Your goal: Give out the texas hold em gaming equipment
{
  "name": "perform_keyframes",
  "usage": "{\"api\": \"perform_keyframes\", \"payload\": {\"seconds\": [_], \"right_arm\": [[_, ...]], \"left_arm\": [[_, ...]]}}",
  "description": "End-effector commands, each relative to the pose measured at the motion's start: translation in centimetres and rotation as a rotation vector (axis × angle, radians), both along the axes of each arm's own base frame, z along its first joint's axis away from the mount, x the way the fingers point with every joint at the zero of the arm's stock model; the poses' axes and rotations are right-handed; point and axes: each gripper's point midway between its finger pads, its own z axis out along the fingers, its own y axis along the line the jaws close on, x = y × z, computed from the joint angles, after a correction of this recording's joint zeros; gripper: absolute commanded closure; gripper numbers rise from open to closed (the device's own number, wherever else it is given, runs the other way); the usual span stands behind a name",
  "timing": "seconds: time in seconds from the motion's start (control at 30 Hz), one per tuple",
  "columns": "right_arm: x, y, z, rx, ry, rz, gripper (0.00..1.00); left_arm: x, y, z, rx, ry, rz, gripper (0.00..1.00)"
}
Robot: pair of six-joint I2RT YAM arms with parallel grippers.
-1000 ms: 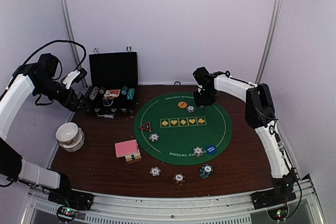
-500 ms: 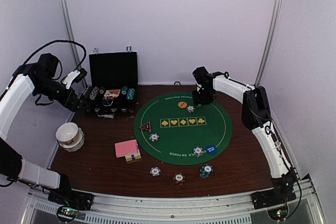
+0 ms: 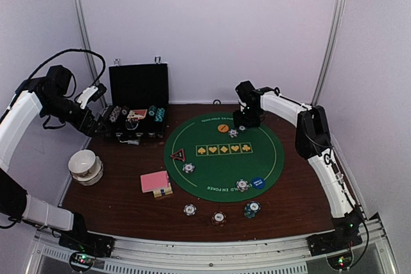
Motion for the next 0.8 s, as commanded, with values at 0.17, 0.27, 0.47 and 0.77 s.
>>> {"api": "perform_keyframes", "payload": {"seconds": [0.17, 0.27, 0.47, 0.77], "right_arm": [[-3.1, 1.9, 13.3, 0.038, -0.192, 0.065, 0.34], [-7.1, 2.9, 15.2, 0.027, -0.21, 0.109, 0.33], [-19.6, 4.2, 12.7, -0.063, -0.147, 0.257, 0.29], [-35.5, 2.9, 8.2, -0.107, 0.029, 0.356, 0.21]], "left_arm": [[0.4, -0.1, 1.3, 0.005, -0.05, -0.013, 0.02], [0.4, 0.0, 1.3, 0.007, -0.052, -0.009, 0.02], [0.2, 0.0, 1.5, 0.011, -0.061, -0.012, 0.03], [0.0, -0.3, 1.6, -0.007, -0.063, -0.022, 0.03]]}}
